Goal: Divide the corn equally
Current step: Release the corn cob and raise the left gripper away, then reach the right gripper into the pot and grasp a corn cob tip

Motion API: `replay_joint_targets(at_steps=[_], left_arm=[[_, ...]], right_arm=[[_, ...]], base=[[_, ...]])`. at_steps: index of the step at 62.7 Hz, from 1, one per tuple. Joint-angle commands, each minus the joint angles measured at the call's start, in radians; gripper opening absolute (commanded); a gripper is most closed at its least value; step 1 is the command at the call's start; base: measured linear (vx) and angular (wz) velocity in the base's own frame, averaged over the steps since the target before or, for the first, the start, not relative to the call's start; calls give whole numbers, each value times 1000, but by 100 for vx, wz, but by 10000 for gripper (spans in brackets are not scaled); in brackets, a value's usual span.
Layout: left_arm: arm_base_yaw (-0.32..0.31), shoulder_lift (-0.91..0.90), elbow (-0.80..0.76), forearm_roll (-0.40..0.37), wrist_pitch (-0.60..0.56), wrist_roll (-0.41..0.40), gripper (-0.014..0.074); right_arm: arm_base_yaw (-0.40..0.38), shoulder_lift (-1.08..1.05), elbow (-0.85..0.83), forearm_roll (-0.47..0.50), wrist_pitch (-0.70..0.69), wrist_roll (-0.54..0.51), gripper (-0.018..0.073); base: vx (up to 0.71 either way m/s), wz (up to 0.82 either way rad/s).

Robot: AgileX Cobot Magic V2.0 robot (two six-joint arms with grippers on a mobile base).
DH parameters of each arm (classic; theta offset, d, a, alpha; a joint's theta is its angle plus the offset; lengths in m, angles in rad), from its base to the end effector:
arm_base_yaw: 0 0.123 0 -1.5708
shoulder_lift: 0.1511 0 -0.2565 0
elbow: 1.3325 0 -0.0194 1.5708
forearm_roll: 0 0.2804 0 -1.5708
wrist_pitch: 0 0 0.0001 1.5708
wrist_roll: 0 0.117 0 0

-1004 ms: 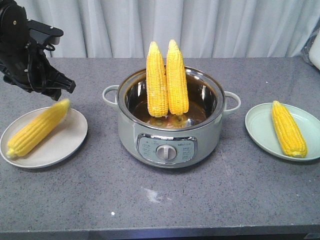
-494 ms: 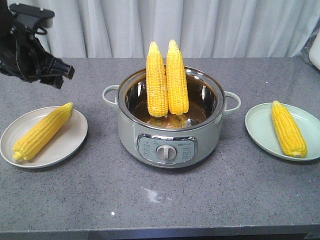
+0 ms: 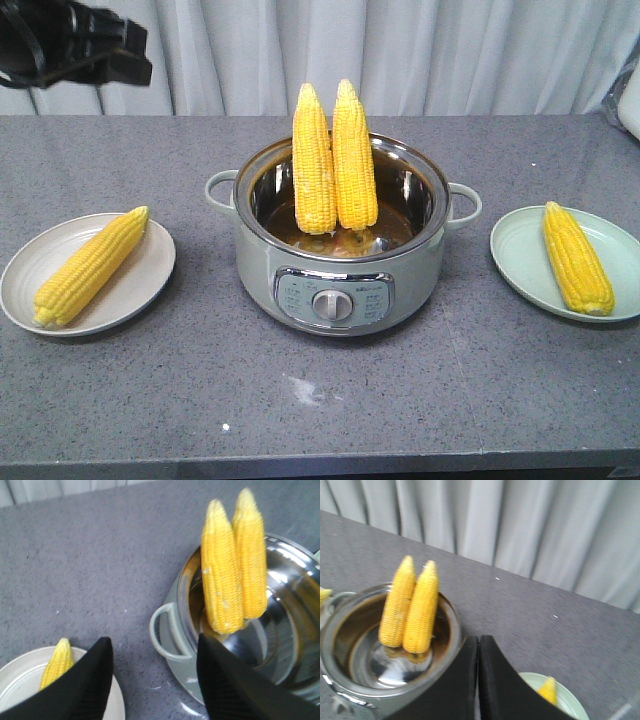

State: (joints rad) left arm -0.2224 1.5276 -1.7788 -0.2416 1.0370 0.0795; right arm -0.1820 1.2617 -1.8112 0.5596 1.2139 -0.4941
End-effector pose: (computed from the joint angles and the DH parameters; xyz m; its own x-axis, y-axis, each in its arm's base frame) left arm 0.3597 -0.1061 0.4168 -0.6337 0.0979 -0.7673 0.3430 0.9247 -0.1653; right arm 0.2678 0.0099 0.5081 -0.3959 -0.1698 -0.9025 -0.3916 0.9201 -0.0013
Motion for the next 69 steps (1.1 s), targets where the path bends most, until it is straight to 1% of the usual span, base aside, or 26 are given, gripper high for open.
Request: replay_joint_targets(at_steps=[1, 3, 5, 11, 14, 19, 22, 25, 27, 30, 34, 39, 45, 47, 57, 63, 69], left_arm=[[-2, -81, -27, -48, -90, 24, 323], [-2, -93, -27, -47, -97, 24, 314], [-2, -101, -27, -47, -101, 24, 306], [-2, -122, -27, -44, -119, 24, 281], [-2, -125, -27, -44, -126, 24, 270], [-2, -124, -27, -45, -124, 24, 258], [-2, -122, -27, -46, -119, 24, 251], [-2, -122, -27, -45, -116, 24, 248], [-2, -122, -27, -46, -116, 24, 249], [-2, -122, -27, -47, -118, 24, 249], [-2, -122, -27, -47, -118, 24, 249], [-2, -122, -27, -47, -118, 24, 249], [-2, -122, -27, -46, -119, 24, 249], [-2, -122, -27, -44, -119, 24, 249], [-2, -122, -27, -44, -119, 24, 249], [-2, -122, -27, -44, -119, 24, 249], [-2, -122, -27, -44, -119, 24, 249]], right_arm=[[-6, 15, -21, 122, -59, -94, 1], [-6, 29, -21, 161, -59, -146, 10], [-6, 45, -21, 223, -64, -190, 20], [-6, 106, -21, 382, -90, -263, 87], [-6, 136, -21, 449, -111, -298, 152], [-4, 196, -23, 561, -126, -328, 288], [19, 232, -24, 613, -140, -353, 414], [49, 264, -26, 625, -170, -370, 497], [76, 286, -30, 617, -195, -376, 573], [127, 325, -50, 599, -245, -372, 652], [182, 380, -89, 567, -307, -369, 706], [236, 459, -163, 500, -357, -342, 710], [265, 558, -266, 415, -345, -286, 688], [267, 590, -296, 403, -339, -278, 677], [261, 735, -421, 415, -313, -212, 647], [267, 805, -476, 437, -274, -209, 645], [273, 858, -492, 435, -288, -192, 645]], base=[[0, 0], [0, 0], [0, 0], [0, 0], [0, 0], [0, 0], [0, 0], [0, 0], [0, 0], [0, 0], [0, 0], [0, 0], [0, 0], [0, 0], [0, 0], [0, 0], [0, 0]])
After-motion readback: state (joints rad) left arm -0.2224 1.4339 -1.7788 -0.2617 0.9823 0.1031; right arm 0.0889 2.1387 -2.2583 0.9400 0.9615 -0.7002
